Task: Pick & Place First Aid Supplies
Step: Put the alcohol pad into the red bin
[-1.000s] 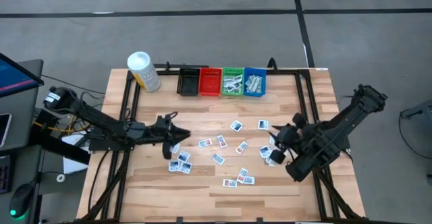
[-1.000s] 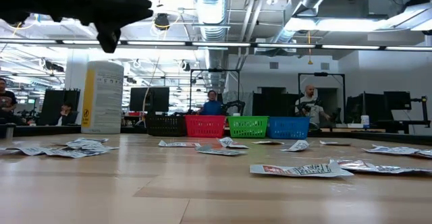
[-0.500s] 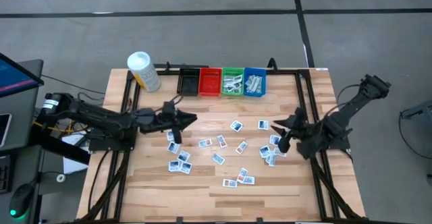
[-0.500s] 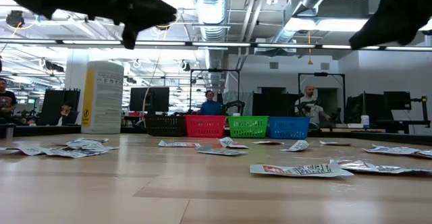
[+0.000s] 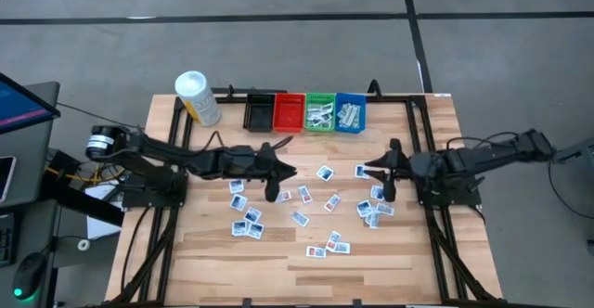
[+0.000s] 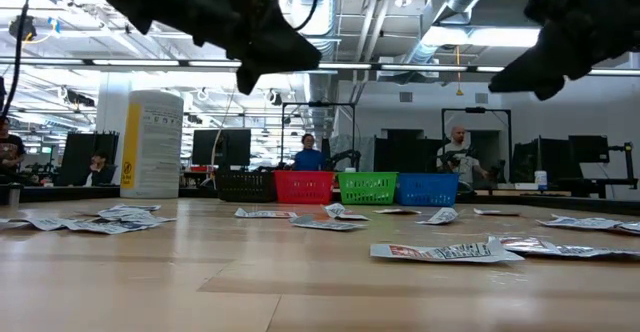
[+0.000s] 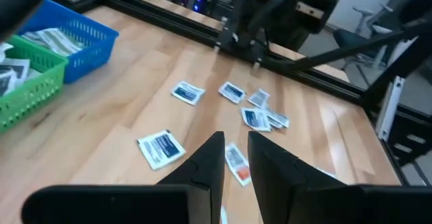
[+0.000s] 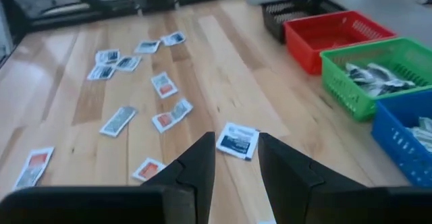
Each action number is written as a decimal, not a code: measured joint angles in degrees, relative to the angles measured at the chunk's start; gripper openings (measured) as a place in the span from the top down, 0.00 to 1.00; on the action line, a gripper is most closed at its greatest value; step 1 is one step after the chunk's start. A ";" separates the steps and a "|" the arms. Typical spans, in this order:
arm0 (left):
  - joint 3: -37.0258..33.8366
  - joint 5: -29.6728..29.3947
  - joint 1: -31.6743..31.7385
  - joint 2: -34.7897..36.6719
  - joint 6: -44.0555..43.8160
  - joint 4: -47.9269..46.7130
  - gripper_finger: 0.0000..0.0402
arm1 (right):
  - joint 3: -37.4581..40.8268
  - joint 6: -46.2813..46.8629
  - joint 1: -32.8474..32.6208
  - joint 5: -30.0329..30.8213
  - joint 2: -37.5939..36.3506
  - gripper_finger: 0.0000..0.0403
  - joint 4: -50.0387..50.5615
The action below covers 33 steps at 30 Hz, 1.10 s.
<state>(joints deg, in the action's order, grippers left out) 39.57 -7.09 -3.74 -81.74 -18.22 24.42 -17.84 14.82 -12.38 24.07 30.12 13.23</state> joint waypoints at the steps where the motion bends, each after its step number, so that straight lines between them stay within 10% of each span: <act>1: 0.31 0.07 0.27 -0.24 -0.02 0.00 0.83 | 0.03 -1.02 2.11 -2.90 0.01 0.73 -0.03; 7: 0.66 -0.23 0.82 -0.41 -1.11 0.03 0.83 | 0.06 -7.22 11.04 -15.12 2.94 0.73 0.95; 21: 0.65 -1.63 2.29 10.17 3.34 -23.30 0.83 | 0.08 -11.55 15.84 -15.12 19.32 0.73 -10.39; 33: -2.52 -5.79 7.24 23.21 15.28 -23.95 0.83 | -0.71 -23.83 15.93 -13.56 35.93 0.73 -28.70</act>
<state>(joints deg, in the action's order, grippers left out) 37.05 -12.88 3.50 -58.53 -2.94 0.47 -18.55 -9.01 3.55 10.52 66.05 -15.47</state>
